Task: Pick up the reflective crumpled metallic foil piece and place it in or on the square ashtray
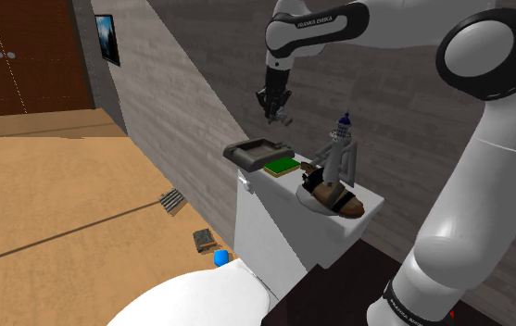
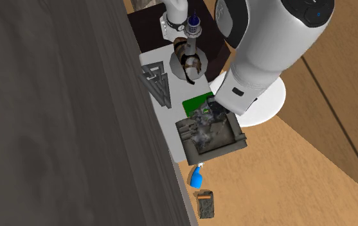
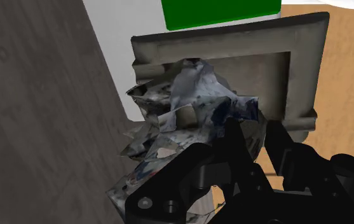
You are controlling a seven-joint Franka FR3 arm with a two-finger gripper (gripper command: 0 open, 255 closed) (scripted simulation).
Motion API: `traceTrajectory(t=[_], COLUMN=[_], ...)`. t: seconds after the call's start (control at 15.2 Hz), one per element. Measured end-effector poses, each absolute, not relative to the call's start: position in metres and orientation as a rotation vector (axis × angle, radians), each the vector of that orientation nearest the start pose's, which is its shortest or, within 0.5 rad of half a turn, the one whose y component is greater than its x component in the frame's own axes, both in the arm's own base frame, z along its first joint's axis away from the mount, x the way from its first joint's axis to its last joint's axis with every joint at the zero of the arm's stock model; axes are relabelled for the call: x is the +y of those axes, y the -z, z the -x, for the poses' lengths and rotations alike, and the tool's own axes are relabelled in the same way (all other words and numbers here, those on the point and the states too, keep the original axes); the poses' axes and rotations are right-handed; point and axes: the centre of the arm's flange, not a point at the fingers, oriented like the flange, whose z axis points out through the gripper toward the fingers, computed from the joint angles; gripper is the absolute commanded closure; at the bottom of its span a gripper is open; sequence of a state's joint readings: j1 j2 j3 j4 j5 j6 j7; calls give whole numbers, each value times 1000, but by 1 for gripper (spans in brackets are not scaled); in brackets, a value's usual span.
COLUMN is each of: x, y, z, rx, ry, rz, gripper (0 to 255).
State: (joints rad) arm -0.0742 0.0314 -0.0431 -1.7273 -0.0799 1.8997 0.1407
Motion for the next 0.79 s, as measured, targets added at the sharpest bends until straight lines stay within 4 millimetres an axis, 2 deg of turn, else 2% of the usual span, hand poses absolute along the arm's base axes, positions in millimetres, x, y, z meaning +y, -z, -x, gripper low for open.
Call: traceTrajectory(t=[0.26, 0.46, 0.79], x=[-42, -36, -34], y=[-568, -559, -533], z=[-618, -623, -625], rx=[380, 381, 382], ry=[228, 227, 227], rz=[3188, 3187, 3187], gripper=[255, 255, 255])
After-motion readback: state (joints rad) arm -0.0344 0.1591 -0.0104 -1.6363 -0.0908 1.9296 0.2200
